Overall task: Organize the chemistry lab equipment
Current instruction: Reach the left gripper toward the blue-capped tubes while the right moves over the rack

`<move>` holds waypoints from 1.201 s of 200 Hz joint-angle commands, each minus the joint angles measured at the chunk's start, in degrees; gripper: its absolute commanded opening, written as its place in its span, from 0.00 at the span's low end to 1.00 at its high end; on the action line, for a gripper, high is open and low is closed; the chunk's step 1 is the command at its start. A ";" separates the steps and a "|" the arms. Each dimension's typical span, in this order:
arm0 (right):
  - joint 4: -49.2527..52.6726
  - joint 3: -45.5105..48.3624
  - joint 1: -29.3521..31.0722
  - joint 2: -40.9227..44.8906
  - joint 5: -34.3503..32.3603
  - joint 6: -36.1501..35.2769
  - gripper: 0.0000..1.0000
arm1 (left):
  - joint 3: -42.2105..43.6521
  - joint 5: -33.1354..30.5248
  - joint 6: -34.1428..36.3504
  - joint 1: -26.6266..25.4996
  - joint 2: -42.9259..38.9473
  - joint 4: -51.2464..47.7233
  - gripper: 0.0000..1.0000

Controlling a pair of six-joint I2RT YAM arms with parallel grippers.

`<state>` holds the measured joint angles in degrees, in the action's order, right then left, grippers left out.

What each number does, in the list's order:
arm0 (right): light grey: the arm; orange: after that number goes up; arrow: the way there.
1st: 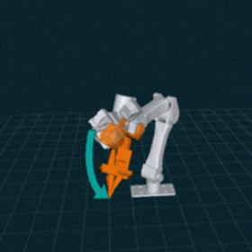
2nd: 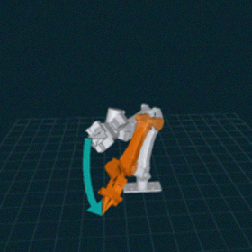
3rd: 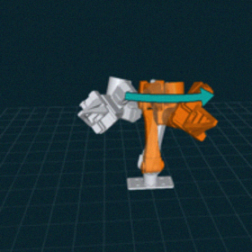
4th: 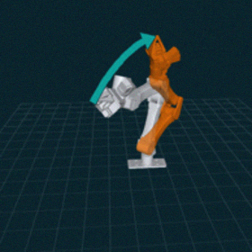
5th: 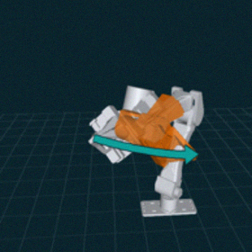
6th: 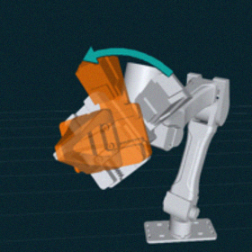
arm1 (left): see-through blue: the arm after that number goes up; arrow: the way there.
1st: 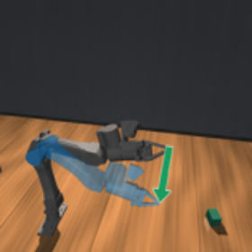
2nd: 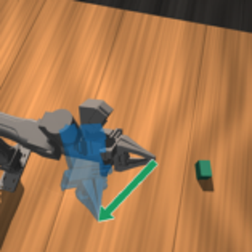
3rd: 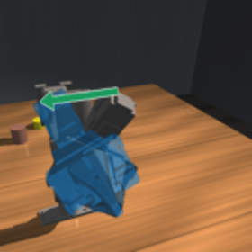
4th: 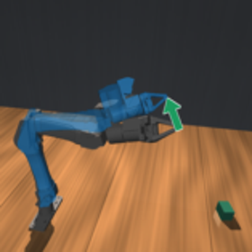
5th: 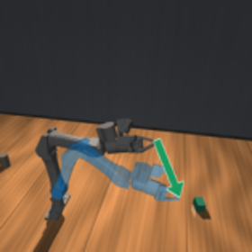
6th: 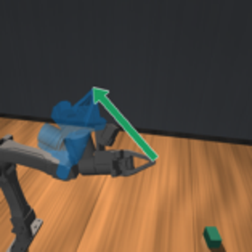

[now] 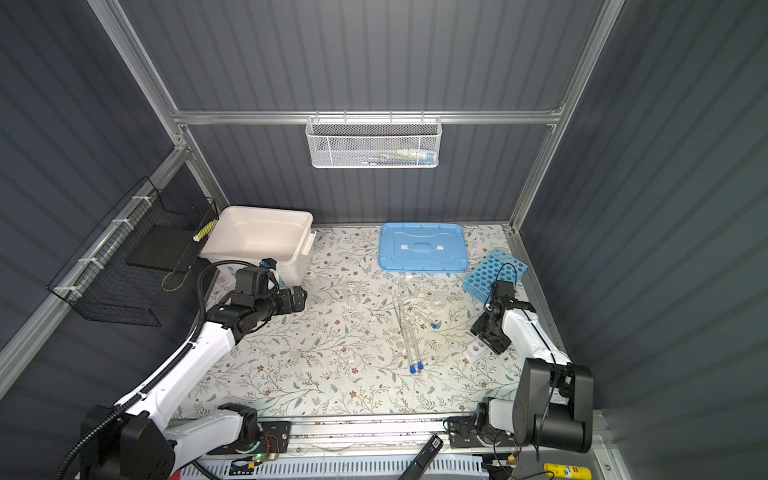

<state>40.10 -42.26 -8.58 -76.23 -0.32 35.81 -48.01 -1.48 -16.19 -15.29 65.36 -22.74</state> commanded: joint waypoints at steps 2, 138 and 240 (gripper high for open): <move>-1.72 0.31 -0.12 -1.02 0.75 -0.90 0.54 | -1.23 -0.02 -0.50 0.08 -0.41 -1.32 1.00; -2.40 -5.52 11.88 -11.30 3.57 -3.30 0.31 | -2.71 1.24 -0.09 0.11 -2.08 -2.81 1.00; 0.95 -9.69 15.26 -15.97 6.10 -9.24 0.34 | -6.41 4.42 1.25 -0.26 -1.73 -5.93 1.00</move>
<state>38.72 -52.86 6.26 -89.97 2.85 28.36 -51.55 1.32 -16.12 -15.29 63.99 -25.96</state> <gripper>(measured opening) 0.394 0.997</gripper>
